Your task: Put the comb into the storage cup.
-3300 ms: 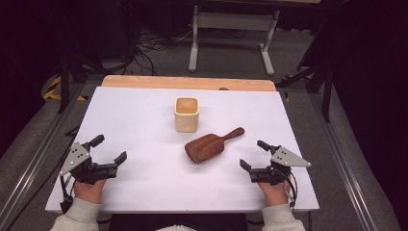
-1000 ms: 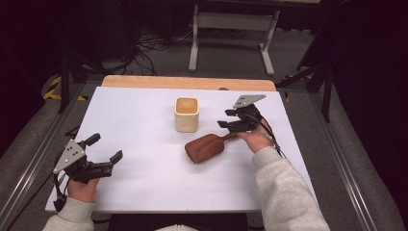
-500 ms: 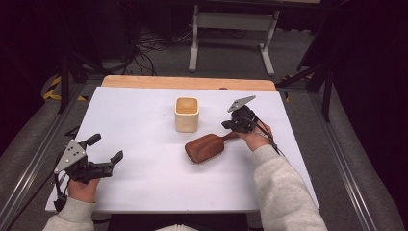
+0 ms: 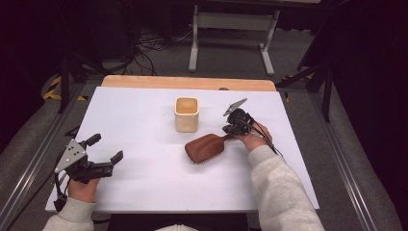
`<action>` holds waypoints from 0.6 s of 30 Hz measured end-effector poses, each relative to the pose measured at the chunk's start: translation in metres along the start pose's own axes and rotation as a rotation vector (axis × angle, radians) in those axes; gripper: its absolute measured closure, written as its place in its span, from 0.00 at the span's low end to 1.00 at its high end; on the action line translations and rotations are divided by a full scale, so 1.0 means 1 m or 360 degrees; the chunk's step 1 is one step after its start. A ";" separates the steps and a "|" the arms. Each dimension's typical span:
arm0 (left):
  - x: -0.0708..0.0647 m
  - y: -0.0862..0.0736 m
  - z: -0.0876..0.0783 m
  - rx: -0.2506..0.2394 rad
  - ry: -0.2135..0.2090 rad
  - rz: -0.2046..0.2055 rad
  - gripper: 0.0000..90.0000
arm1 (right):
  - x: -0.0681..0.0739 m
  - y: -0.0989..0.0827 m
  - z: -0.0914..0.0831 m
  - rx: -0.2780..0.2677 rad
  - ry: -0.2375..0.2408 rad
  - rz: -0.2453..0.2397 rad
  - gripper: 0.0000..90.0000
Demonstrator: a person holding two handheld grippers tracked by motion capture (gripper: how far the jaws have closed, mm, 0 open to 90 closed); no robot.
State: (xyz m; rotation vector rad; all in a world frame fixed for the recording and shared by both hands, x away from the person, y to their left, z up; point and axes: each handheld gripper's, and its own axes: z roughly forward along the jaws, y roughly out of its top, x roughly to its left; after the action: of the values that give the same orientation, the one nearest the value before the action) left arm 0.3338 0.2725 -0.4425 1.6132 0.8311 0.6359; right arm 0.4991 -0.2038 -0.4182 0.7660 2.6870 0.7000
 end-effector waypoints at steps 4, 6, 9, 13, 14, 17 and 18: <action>0.000 0.000 -0.001 0.0001 0.0000 -0.0002 0.02 | 0.000 -0.001 0.002 0.0024 0.0011 -0.0008 1.00; 0.000 0.000 -0.001 0.0001 0.0000 -0.0002 0.02 | 0.002 -0.001 0.004 0.0055 0.0012 -0.0005 1.00; 0.000 0.000 -0.001 0.0001 0.0001 -0.0002 0.02 | 0.002 -0.002 0.004 0.0068 0.0012 -0.0020 1.00; 0.000 0.000 -0.001 -0.0001 0.0003 -0.0003 0.02 | 0.004 -0.004 0.004 0.0104 0.0020 -0.0006 1.00; 0.001 0.000 -0.001 -0.0010 0.0003 -0.0003 0.02 | 0.005 -0.005 0.004 0.0122 0.0021 -0.0004 1.00; 0.001 0.000 -0.001 -0.0008 0.0006 -0.0008 0.02 | 0.008 -0.008 0.003 0.0166 0.0021 -0.0016 0.99; 0.001 0.000 -0.002 -0.0006 0.0005 -0.0007 0.02 | 0.009 -0.009 0.002 0.0173 0.0021 -0.0019 1.00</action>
State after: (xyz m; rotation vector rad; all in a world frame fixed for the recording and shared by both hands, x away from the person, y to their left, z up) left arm 0.3334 0.2743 -0.4419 1.6070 0.8352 0.6365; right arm 0.4882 -0.2051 -0.4255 0.7729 2.7584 0.5617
